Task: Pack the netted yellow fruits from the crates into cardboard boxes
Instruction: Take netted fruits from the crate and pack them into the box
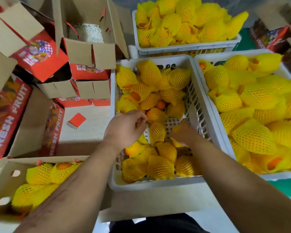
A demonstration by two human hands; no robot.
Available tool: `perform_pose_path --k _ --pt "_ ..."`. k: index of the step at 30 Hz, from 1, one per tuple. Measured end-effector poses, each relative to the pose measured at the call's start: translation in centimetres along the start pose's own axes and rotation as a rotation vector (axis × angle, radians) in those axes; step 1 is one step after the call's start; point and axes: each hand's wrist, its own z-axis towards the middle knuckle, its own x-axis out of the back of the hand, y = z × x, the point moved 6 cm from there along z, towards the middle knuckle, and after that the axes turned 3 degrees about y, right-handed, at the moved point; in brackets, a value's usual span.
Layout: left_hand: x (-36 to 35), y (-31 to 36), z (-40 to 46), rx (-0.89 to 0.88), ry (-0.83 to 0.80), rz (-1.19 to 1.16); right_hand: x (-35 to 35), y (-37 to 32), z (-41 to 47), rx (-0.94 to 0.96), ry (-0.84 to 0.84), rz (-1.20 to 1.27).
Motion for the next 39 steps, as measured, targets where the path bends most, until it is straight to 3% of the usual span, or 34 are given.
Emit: perform_pose_path --k 3,4,6,8,10,12,14,16,17,19,20,22,25,28,31,34,37,39 --pt "-0.2 -0.1 0.0 0.012 -0.034 0.001 0.9 -1.9 -0.3 0.067 0.074 0.468" --pt "-0.4 -0.1 0.0 0.018 -0.059 0.014 0.3 -2.8 -0.7 0.044 -0.026 0.722" --pt "-0.8 0.0 0.0 0.018 -0.133 0.073 -1.8 -5.5 -2.2 0.092 -0.405 1.128" --pt "-1.2 0.4 0.0 -0.025 -0.192 0.135 -3.3 -7.4 -3.7 0.219 -0.616 1.204" --pt "-1.5 0.6 0.1 -0.080 -0.211 0.134 -4.3 -8.1 -4.2 0.253 -0.683 1.191" --pt "-1.1 0.3 0.0 -0.065 -0.162 0.067 -4.3 -8.4 -3.9 0.310 -0.701 1.194" --pt "-0.5 -0.4 0.0 0.005 -0.061 -0.024 -3.9 -7.9 -2.8 0.250 -0.598 1.254" --pt "0.0 -0.7 0.1 0.053 0.003 -0.098 -3.2 -5.8 -1.1 0.181 -0.241 0.978" --pt "0.0 -0.7 0.1 0.057 0.009 -0.114 -2.8 -4.8 -0.6 0.214 -0.091 0.625" --pt "0.0 -0.4 0.0 0.039 -0.003 -0.106 -4.4 -3.2 -0.1 0.358 -0.144 -0.055" --pt "0.0 -0.3 0.0 0.029 -0.008 -0.100 -5.3 -2.3 0.1 0.372 -0.210 -0.190" --pt "0.1 -0.1 0.1 0.027 -0.004 -0.101 -5.6 -1.6 0.5 0.373 -0.145 -0.266" --pt "0.3 0.1 0.1 0.031 0.005 -0.103 -4.6 -3.2 0.1 0.466 0.179 -0.636" --pt "0.2 0.0 0.1 0.026 -0.008 -0.086 -6.6 -5.5 -0.7 0.675 0.162 -0.858" --pt "0.2 -0.1 0.1 -0.005 -0.016 -0.061 -6.8 -6.4 0.2 0.572 0.171 -0.913" --pt "0.1 -0.2 0.2 -0.012 -0.005 -0.071 -5.0 -4.9 0.4 0.389 0.154 -0.706" --pt "0.5 -0.4 0.3 0.038 0.060 -0.245 -1.1 -3.4 -0.6 0.066 0.122 0.056" --pt "0.9 -0.7 0.4 0.079 0.098 -0.367 0.4 -3.5 -2.2 -0.080 0.082 0.402"
